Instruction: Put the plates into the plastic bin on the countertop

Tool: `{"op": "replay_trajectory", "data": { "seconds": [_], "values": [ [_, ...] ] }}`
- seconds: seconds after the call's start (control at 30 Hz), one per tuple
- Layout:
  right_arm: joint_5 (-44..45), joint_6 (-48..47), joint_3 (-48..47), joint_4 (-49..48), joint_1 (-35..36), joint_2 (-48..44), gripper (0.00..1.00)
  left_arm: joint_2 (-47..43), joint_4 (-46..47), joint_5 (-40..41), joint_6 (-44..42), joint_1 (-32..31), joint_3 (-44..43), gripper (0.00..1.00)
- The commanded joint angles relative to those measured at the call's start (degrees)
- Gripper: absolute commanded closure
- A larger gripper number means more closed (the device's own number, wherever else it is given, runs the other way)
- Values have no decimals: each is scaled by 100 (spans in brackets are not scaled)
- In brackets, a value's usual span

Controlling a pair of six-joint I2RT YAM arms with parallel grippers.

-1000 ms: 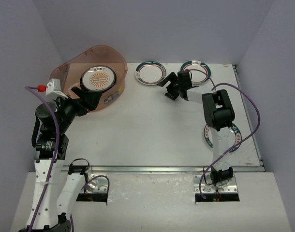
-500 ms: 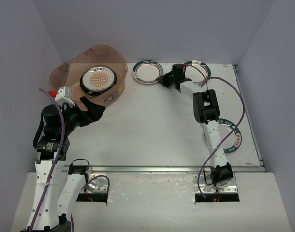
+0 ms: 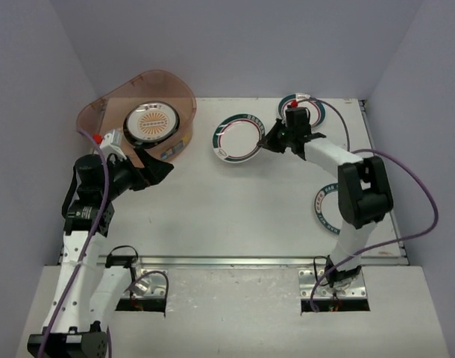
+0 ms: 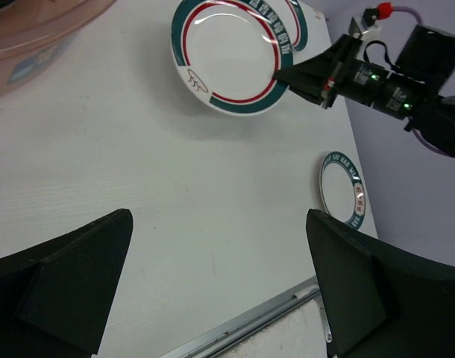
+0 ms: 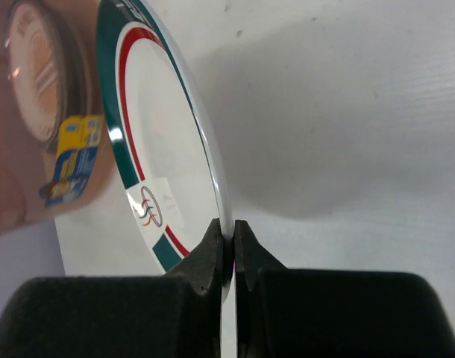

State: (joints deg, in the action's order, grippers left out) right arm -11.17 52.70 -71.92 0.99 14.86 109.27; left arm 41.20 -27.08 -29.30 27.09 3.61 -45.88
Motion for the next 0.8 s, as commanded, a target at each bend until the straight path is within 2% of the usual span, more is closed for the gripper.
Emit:
{"op": "replay_trajectory", "data": {
  "seconds": [0.0,0.13,0.2,0.3,0.33,0.4,0.43,0.57,0.6,0.67,0.7,0.73,0.77],
  "values": [
    [-1550,-1466,783,305,56,-1484,100,322,1220,-952,243,-156,303,0],
    [-3354,-1588,1334,65,154,-1977,100,894,1695,-1358,157,-453,427,0],
    [-3768,-1441,1797,-329,329,-2536,100,1096,2026,-1471,214,-826,498,0],
    [-4244,-922,2146,-971,436,-2945,100,1152,2222,-1088,309,-1209,528,5],
    [-4322,-758,2157,-1155,470,-2994,100,1174,2247,-1030,321,-1318,513,12],
    [-4361,-617,2169,-1265,535,-3154,100,1225,2260,-979,360,-1452,456,46],
    [-4334,-588,2171,-1274,538,-3196,100,1232,2260,-975,361,-1478,449,52],
    [-4168,-545,2096,-1202,535,-3321,100,1209,2090,-1090,245,-1518,391,56],
    [-4154,-536,2080,-1189,541,-3330,100,1195,2047,-1123,224,-1521,382,66],
    [-4071,-533,2068,-1162,539,-3337,100,1170,1995,-1125,195,-1521,324,94],
    [-3991,-540,2076,-1126,535,-3349,98,1146,1959,-1081,186,-1521,263,100],
    [-3870,-586,2108,-1053,533,-3384,77,1126,1885,-950,204,-1521,193,100],
    [-3696,-667,2161,-943,527,-3443,32,1102,1752,-718,233,-1521,88,100]
  ]
}}
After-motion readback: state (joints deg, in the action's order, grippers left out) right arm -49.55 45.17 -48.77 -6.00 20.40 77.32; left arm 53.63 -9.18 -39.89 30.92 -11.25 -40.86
